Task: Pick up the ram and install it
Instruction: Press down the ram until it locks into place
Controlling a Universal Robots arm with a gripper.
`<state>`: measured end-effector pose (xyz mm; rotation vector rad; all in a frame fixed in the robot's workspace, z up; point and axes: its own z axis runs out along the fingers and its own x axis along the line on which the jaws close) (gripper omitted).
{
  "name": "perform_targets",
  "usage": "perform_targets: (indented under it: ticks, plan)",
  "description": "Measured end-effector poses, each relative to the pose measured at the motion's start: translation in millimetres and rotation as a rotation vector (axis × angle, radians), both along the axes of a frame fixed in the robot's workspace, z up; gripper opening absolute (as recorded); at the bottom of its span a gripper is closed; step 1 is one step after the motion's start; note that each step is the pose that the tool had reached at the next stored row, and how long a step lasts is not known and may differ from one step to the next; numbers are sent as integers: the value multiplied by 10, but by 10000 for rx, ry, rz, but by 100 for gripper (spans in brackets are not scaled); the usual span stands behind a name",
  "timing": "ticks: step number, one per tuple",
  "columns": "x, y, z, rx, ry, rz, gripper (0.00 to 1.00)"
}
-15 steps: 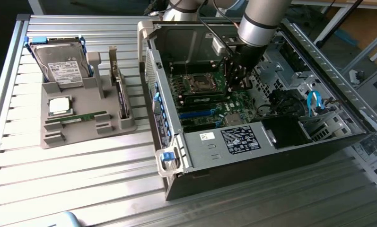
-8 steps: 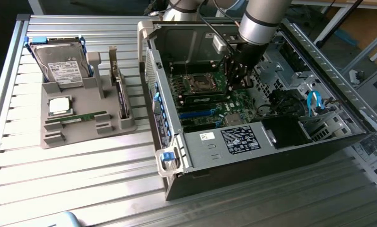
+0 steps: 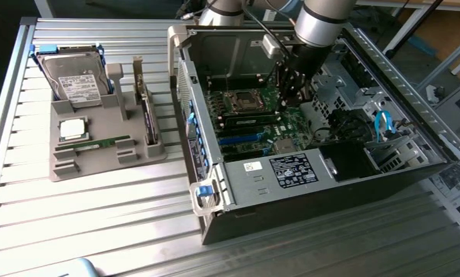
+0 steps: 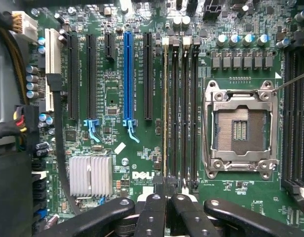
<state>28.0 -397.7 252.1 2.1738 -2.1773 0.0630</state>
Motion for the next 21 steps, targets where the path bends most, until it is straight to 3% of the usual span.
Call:
perform_targets:
  ticks: [21]
  plan:
    - [-103, 0, 7, -2, 0, 0, 11]
